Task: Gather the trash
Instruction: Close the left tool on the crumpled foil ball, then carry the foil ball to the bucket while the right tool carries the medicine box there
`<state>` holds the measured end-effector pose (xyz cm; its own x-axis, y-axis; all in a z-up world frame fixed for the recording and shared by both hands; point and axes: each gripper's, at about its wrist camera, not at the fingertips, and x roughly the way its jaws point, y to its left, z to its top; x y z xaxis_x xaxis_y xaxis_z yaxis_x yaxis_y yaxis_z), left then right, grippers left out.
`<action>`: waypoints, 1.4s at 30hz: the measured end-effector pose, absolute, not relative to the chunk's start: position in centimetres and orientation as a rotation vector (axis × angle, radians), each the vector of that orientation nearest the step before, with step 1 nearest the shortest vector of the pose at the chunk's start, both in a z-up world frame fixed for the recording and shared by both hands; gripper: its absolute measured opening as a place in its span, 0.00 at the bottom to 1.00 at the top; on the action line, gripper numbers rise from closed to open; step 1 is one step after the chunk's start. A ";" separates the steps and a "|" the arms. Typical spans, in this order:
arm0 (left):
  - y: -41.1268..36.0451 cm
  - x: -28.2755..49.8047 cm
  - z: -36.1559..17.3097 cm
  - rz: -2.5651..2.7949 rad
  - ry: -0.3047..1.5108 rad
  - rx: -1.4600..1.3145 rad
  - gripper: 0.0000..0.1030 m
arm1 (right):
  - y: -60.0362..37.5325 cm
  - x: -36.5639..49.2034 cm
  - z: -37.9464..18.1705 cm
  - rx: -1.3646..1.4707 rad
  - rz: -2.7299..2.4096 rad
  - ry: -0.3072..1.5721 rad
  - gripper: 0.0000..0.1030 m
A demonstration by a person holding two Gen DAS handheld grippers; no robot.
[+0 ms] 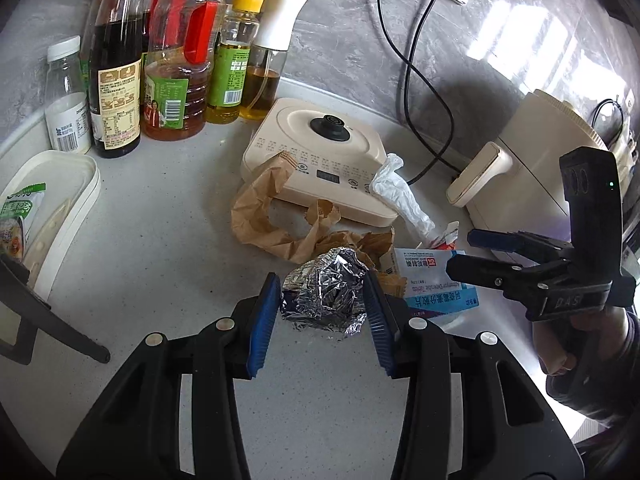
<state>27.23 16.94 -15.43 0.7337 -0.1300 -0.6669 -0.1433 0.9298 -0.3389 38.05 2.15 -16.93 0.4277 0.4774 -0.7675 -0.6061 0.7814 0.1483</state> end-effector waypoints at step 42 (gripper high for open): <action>11.6 18.4 -6.6 0.071 0.630 -0.266 0.42 | -4.7 23.7 -6.4 -0.206 0.692 0.672 0.61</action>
<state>18.43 11.57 -6.59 0.8070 -0.0153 -0.5904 -0.1460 0.9635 -0.2245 23.71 -4.72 -6.35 0.5713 0.5214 -0.6339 -0.6490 0.7597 0.0400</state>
